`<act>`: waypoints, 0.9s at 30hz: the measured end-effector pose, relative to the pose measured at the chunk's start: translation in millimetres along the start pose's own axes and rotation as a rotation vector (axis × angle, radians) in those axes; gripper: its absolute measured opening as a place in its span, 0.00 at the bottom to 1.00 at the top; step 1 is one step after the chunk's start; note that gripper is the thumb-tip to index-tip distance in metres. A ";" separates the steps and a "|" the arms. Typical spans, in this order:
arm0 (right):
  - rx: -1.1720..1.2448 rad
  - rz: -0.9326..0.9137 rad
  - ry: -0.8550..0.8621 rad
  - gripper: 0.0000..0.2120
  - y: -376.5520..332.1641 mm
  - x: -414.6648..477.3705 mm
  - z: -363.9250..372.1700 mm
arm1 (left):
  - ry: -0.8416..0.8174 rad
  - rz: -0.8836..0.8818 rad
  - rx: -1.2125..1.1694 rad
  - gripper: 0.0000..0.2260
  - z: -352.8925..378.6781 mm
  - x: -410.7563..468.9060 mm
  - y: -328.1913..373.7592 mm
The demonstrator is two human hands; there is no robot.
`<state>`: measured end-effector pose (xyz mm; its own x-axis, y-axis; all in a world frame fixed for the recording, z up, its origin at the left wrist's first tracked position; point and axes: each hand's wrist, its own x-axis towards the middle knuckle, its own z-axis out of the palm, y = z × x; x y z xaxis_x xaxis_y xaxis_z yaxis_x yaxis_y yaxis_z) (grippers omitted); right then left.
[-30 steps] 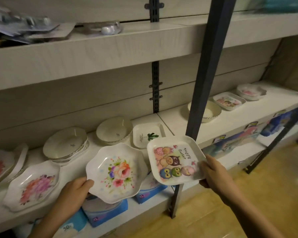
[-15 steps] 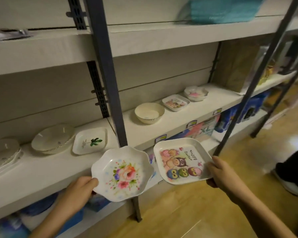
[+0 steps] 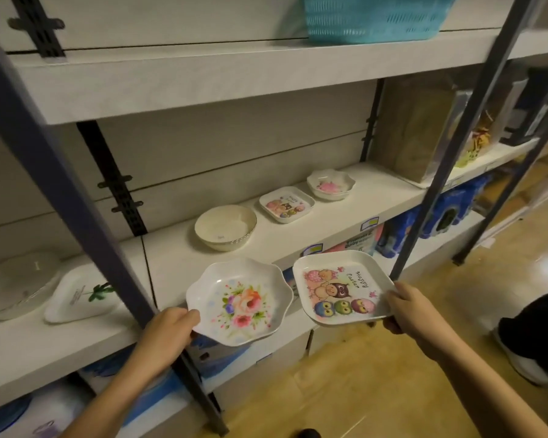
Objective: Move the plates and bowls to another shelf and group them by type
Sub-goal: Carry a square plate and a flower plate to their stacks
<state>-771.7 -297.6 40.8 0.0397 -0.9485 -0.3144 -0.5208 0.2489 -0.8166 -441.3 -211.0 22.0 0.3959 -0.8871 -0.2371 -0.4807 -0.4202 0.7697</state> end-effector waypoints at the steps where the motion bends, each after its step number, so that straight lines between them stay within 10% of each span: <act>1: 0.006 -0.006 -0.015 0.09 -1.0 13.0 -5.5 | 0.011 0.000 0.005 0.13 5.6 9.2 6.4; 19: 0.016 -0.149 -0.213 0.10 -65.8 275.7 -30.3 | 0.338 -0.245 -0.245 0.20 51.0 121.2 87.1; 23: 0.005 -0.234 -0.267 0.11 -79.5 326.1 -10.8 | 0.176 -0.302 -0.112 0.21 59.7 124.9 100.2; 27: 0.015 -0.233 -0.304 0.14 -87.2 376.2 15.4 | 0.523 -0.266 -0.056 0.15 72.8 137.1 99.0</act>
<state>-698.2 -673.2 -13.7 0.4076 -0.8791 -0.2472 -0.4559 0.0387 -0.8892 -491.5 -388.1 22.5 0.8372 -0.5350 -0.1135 -0.2756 -0.5920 0.7574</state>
